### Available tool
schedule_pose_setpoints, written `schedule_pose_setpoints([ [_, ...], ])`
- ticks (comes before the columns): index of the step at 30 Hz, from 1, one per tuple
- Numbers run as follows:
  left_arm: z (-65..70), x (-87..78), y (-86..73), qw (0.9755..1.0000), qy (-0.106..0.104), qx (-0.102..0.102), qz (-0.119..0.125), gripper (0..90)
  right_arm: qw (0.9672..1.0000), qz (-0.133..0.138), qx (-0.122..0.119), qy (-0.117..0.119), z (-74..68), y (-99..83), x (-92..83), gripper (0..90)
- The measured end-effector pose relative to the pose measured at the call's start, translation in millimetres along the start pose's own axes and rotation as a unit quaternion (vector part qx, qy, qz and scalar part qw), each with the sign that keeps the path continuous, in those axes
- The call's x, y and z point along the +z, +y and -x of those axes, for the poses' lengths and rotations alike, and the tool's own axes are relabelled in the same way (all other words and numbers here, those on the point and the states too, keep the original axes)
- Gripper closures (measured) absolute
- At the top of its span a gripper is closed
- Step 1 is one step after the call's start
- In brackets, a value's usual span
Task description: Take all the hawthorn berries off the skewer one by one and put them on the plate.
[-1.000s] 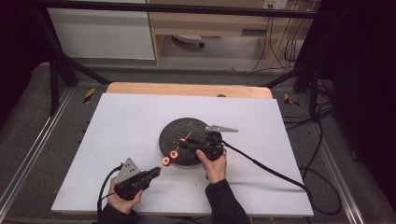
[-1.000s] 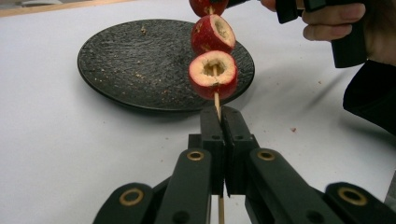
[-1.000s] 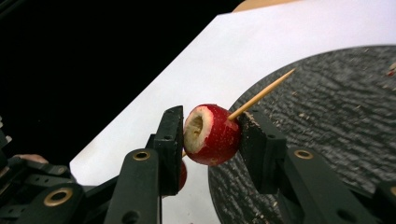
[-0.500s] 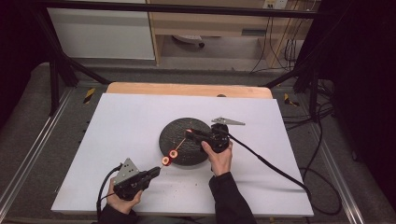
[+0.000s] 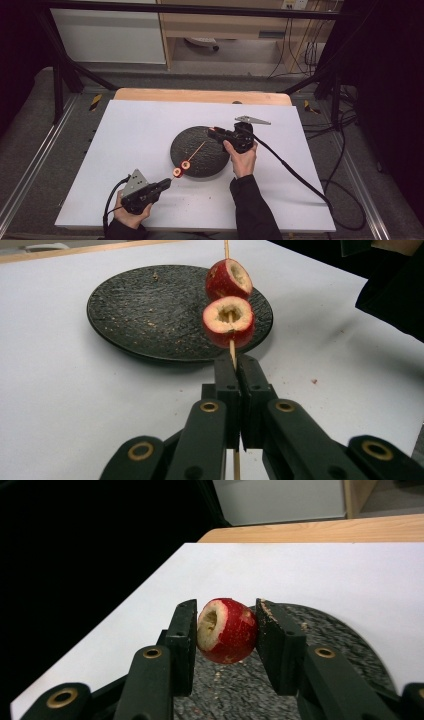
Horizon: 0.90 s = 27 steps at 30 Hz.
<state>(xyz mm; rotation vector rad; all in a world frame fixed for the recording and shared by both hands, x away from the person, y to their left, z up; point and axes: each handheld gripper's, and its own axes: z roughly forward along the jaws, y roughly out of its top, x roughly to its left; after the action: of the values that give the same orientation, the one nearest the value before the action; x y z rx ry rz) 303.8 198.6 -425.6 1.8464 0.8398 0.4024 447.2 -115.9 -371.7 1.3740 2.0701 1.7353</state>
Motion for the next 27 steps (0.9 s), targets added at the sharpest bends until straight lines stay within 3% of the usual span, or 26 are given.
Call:
schedule_pose_setpoints([
  [7,-1.5,-0.9,0.2,1.0,0.003,-0.002,0.002,88.4,0.9999,-0.01,0.007,-0.01,9.9,-7.1,2.1,62.9],
  [20,-3.7,0.1,-0.8,0.9999,0.009,-0.007,-0.002,88.4,0.996,-0.086,0.002,-0.02,16.3,-51.9,37.3,62.8],
  [27,-3.9,0.3,-0.9,0.9999,0.01,-0.007,-0.003,88.4,0.9942,-0.104,0.0,-0.025,18.0,-63.7,45.8,62.7],
])
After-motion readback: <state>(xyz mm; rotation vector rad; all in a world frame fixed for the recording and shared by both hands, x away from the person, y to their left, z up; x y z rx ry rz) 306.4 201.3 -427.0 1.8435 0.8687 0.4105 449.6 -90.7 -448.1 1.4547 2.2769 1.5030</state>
